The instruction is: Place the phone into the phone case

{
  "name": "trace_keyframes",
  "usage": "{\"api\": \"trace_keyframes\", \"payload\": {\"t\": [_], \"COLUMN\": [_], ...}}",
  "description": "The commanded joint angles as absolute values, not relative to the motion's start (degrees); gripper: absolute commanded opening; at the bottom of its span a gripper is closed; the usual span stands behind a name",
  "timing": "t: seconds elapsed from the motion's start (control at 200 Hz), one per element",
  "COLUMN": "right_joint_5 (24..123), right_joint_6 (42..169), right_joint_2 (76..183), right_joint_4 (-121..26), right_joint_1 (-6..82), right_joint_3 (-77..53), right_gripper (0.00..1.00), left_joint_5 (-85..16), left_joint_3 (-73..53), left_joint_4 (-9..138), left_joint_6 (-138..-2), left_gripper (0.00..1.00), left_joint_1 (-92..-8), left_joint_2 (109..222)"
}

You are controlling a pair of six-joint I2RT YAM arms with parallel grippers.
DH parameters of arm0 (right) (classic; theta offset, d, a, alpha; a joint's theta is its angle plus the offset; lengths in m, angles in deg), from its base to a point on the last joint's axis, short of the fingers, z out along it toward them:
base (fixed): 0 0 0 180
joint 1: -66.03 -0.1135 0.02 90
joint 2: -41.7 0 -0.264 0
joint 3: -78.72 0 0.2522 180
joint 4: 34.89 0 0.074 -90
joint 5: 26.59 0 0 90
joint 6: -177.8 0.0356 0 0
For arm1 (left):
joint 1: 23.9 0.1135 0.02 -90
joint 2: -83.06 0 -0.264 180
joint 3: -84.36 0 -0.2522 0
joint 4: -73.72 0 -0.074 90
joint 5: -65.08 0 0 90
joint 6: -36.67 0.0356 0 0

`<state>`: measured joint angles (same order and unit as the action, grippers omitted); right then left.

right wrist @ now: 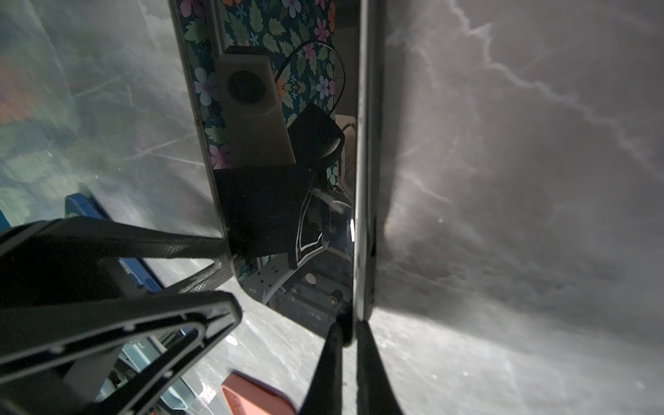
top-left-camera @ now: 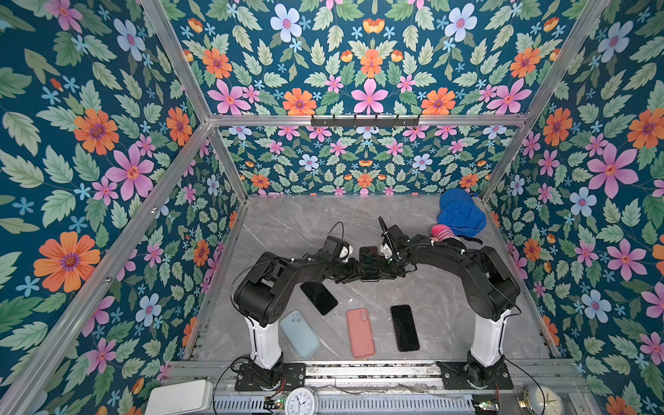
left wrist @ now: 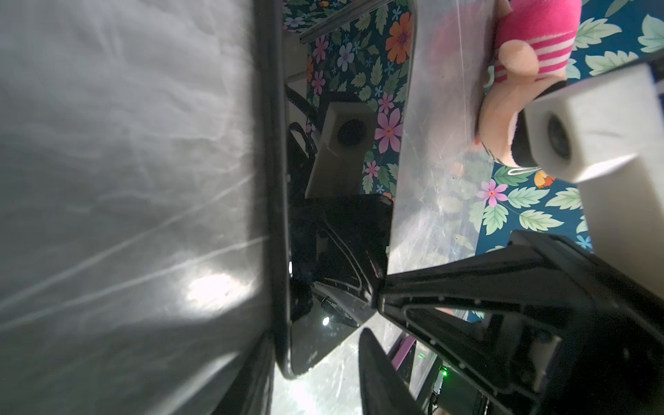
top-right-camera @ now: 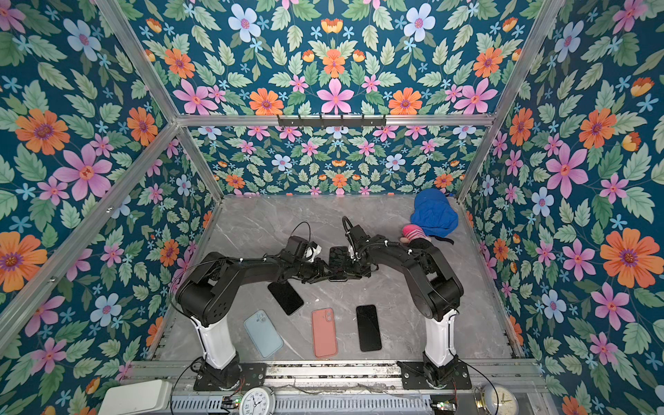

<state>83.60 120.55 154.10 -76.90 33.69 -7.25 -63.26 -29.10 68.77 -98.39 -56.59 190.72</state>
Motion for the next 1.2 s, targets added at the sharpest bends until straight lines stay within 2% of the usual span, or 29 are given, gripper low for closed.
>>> {"api": "trace_keyframes", "payload": {"t": [0.0, 0.335, 0.435, 0.62, 0.825, 1.045, 1.195], "right_joint_5": [87.9, 87.0, 85.8, 77.4, 75.9, 76.7, 74.5], "right_joint_6": [121.5, 122.2, 121.6, 119.2, 118.7, 118.8, 118.4], "right_joint_2": [157.7, 158.9, 157.9, 154.5, 153.3, 153.8, 151.2], "right_joint_4": [-69.7, -68.9, -71.0, -78.3, -80.0, -80.6, -81.9], "right_joint_1": [32.6, 32.6, 32.5, 32.6, 33.1, 33.1, 33.3], "right_joint_3": [-5.8, -5.8, -6.8, -9.7, -11.3, -11.7, -10.9], "right_gripper": [0.08, 0.05, 0.05, 0.05, 0.13, 0.28, 0.28], "left_joint_5": [-65.5, -65.3, -65.0, -59.0, -57.6, -58.9, -60.1], "left_joint_3": [-29.8, -29.9, -29.7, -26.9, -26.3, -27.0, -27.8], "left_joint_4": [68.5, 68.7, 67.8, 58.3, 57.0, 58.6, 59.4], "left_joint_6": [-99.1, -99.4, -98.9, -93.2, -92.2, -92.9, -93.1], "left_gripper": [0.40, 0.25, 0.28, 0.44, 0.47, 0.50, 0.50], "left_joint_1": [-58.0, -58.0, -57.9, -56.9, -56.0, -55.7, -55.3], "left_joint_2": [191.9, 191.9, 191.5, 190.8, 190.4, 190.5, 189.9]}}
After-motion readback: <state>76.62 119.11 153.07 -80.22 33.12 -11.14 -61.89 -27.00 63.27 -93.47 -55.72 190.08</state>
